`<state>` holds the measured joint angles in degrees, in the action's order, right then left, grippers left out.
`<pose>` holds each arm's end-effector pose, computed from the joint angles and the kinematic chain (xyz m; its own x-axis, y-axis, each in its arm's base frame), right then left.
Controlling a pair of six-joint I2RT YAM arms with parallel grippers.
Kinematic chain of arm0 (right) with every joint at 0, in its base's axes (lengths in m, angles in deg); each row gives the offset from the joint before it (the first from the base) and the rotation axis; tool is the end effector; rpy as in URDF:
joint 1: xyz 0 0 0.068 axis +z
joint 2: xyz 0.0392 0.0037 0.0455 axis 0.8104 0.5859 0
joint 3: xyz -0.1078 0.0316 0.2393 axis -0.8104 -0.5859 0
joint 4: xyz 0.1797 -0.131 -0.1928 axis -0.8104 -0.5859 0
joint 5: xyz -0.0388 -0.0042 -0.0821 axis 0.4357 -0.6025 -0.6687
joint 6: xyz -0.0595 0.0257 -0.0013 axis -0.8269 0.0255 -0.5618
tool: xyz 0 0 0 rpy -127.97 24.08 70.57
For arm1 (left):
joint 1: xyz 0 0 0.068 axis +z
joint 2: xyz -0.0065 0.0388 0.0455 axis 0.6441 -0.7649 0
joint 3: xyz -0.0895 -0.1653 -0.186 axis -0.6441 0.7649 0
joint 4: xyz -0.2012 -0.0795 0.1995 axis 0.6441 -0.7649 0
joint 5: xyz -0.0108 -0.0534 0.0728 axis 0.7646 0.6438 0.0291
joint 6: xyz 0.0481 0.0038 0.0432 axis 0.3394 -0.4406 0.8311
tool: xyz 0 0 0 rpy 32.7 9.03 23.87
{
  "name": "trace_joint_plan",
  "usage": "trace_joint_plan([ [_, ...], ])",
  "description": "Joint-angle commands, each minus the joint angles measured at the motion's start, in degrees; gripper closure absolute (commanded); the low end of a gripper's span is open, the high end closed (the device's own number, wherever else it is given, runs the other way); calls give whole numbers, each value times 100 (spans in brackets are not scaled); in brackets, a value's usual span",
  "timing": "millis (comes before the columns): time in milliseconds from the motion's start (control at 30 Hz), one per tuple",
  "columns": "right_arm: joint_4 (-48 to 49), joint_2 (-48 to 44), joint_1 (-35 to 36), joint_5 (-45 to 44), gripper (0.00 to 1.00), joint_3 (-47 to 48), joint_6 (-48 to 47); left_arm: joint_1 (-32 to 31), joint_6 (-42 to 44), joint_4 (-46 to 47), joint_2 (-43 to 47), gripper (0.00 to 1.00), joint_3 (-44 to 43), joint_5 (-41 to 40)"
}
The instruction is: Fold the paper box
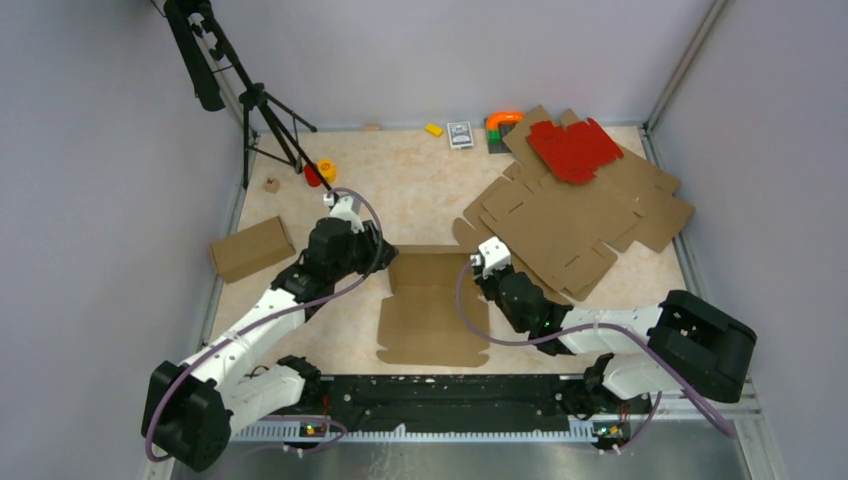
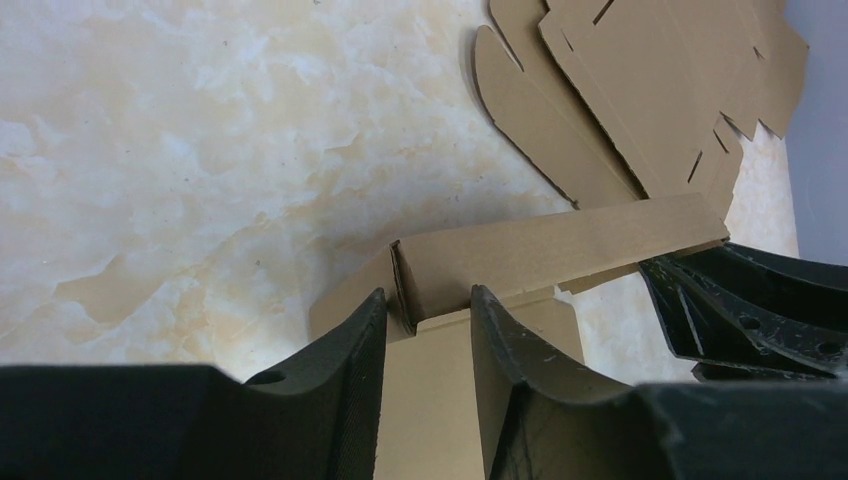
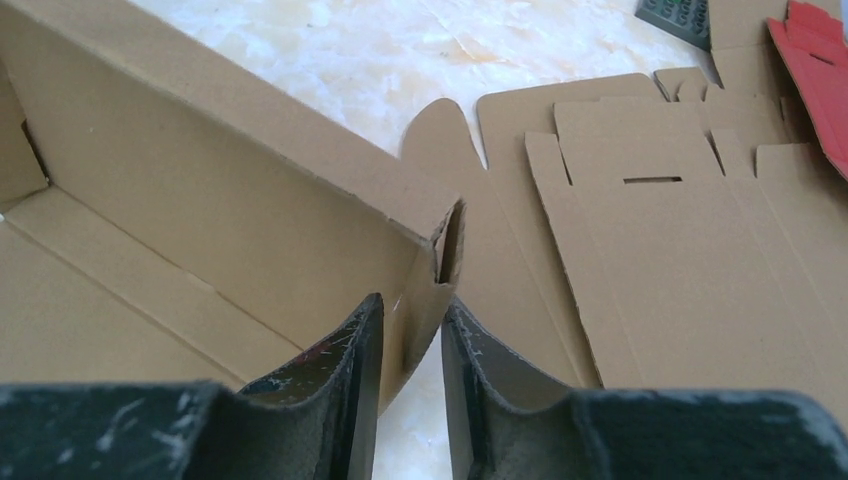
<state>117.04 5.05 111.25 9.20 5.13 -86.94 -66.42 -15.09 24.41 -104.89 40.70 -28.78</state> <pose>0.1729 0.2185 0.1372 -0.1123 -0.2685 -0.9567 -0.4457 0.8741 -0.1930 0.2449 -0.1261 0.2204 -0.6523 -0.3065 -0.6932 0.1699 0.8322 -0.5279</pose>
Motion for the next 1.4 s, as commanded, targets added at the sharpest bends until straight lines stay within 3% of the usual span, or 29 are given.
trace_joint_plan([
  [0,45,-117,95,191,68,-118,38,22,82,14,46,65,208,-17],
  [100,-58,-345,98,258,54,-188,219,22,126,23,80,67,238,14],
  [200,-503,-755,91,372,34,-130,535,15,169,-3,112,68,255,20],
  [300,-965,-1321,91,494,25,-119,771,19,178,16,135,68,278,43],
  [367,-1441,-1742,90,557,24,-69,912,15,178,25,156,68,300,67],
  [567,-2723,-2721,-97,702,24,649,1414,19,174,153,252,69,433,124],
  [733,-3881,-2161,-1063,1572,25,1769,2572,19,163,175,363,70,525,158],
  [833,-4439,-1663,-1349,1889,33,2295,2954,16,140,156,492,70,569,161],
  [1033,-4242,-1385,-1377,2058,50,2257,3439,21,100,173,642,70,681,214],
  [1367,-4019,-1339,-1400,2357,52,1615,3976,13,-17,322,725,70,881,376],
])
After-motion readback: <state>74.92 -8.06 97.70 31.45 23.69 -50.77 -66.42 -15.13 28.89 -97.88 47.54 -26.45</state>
